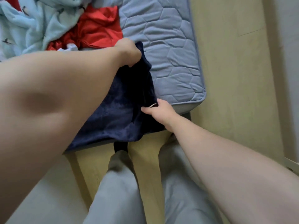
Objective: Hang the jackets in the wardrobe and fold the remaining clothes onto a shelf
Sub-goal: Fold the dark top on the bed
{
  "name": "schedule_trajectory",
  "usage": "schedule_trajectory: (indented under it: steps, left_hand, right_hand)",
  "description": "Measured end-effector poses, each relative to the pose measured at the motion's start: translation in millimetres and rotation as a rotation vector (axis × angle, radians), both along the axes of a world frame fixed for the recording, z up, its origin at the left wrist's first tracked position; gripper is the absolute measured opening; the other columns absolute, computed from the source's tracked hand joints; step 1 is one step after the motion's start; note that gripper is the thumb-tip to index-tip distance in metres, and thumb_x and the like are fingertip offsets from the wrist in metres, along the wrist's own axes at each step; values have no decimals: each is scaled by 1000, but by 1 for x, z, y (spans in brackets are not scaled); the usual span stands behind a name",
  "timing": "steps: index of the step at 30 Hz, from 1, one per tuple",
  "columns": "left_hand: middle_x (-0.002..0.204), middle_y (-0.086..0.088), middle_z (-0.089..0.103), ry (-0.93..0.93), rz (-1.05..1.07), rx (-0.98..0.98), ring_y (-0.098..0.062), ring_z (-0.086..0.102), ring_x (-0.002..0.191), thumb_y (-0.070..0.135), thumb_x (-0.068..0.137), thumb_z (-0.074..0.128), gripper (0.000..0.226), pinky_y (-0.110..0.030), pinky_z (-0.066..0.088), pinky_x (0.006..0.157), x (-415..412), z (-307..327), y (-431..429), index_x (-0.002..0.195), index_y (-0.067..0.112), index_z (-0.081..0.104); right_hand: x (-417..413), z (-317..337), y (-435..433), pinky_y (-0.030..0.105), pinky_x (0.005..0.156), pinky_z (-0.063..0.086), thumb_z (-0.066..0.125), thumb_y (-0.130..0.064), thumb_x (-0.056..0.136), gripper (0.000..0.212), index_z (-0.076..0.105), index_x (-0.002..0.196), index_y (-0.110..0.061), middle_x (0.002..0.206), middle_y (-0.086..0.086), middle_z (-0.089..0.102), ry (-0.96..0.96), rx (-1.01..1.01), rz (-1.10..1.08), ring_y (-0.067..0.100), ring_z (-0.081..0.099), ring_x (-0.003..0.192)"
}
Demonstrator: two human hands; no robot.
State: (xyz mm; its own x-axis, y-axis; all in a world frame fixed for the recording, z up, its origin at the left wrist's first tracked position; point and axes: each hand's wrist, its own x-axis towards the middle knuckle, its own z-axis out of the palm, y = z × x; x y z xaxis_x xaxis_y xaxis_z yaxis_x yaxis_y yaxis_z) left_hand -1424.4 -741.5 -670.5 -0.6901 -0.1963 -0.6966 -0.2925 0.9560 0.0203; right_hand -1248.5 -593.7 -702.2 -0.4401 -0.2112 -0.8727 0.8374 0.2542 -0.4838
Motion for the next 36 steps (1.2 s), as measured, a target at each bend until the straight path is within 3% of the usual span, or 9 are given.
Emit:
schedule_trajectory:
  steps: [4, 13, 21, 26, 30, 31, 33, 35, 36]
  left_hand:
    - [96, -21, 72, 155, 188, 138, -35, 68, 84, 1, 71, 51, 35, -36, 51, 65, -47, 20, 40, 100, -1, 72]
    - [148, 0, 46, 639, 85, 75, -22, 42, 137, 25, 76, 50, 62, -40, 31, 110, 29, 3, 55, 138, 17, 50]
    - [170, 3, -2, 240, 1, -220, -22, 7, 155, 22, 74, 69, 108, -49, 17, 123, 185, -34, -42, 160, 23, 5]
    - [168, -2, -1, 82, -38, -159, -30, 14, 148, 37, 71, 78, 117, -49, 37, 108, 159, -58, -48, 161, 26, 4]
    - [157, 3, 39, 139, 272, 281, -19, 42, 137, 28, 82, 71, 64, -38, 44, 105, 142, -42, -83, 143, 35, 53]
    - [132, 4, 64, 208, 517, 475, -10, 60, 113, 20, 84, 69, 36, -30, 51, 94, 139, -31, -95, 116, 36, 74]
    - [72, 9, 69, 225, 1058, 847, -5, 59, 61, 13, 86, 62, 30, -21, 48, 60, 141, 1, -121, 64, 28, 76]
    - [95, -8, 64, 120, 1364, 1209, -24, 58, 81, 34, 84, 68, 17, -24, 44, 79, 152, 26, -158, 87, 19, 74]
    - [124, -12, 56, 87, 1388, 1306, -33, 56, 106, 51, 86, 67, 46, -31, 38, 101, 160, 37, -178, 114, 15, 68]
  right_hand:
    - [-56, 7, 60, 49, 90, 58, 80, -29, 80, 33, 68, 111, -24, 104, -1, 75, 73, 70, -105, 24, 70, 97]
    - [-102, 5, 104, 43, 99, 53, 77, -21, 85, 40, 65, 122, -26, 113, -3, 72, 50, 89, -3, 21, 68, 102]
    - [-88, 21, 87, 25, 76, 54, 75, -9, 78, 32, 69, 101, -30, 95, -16, 77, 175, -11, -165, 4, 73, 87]
    - [-62, 67, 40, 33, 95, 52, 72, -22, 81, 36, 64, 112, -37, 111, -19, 72, 479, -33, 52, 4, 66, 108]
    - [-46, 107, -19, 44, 92, 49, 68, -33, 82, 30, 60, 110, -27, 110, -12, 66, 697, 79, 346, 13, 62, 106]
    - [-41, 116, -36, 44, 90, 49, 67, -35, 82, 29, 59, 108, -24, 111, -11, 64, 748, 100, 411, 15, 61, 105]
    - [-29, 131, -70, 44, 85, 49, 66, -34, 83, 28, 57, 104, -18, 120, -6, 59, 828, 111, 505, 23, 58, 106]
    - [-12, 139, -105, 46, 79, 50, 66, -29, 83, 25, 50, 99, -16, 130, 0, 54, 880, 122, 586, 31, 56, 105]
    - [-2, 140, -123, 45, 76, 49, 66, -27, 83, 25, 46, 97, -17, 136, 1, 51, 897, 140, 639, 34, 56, 104]
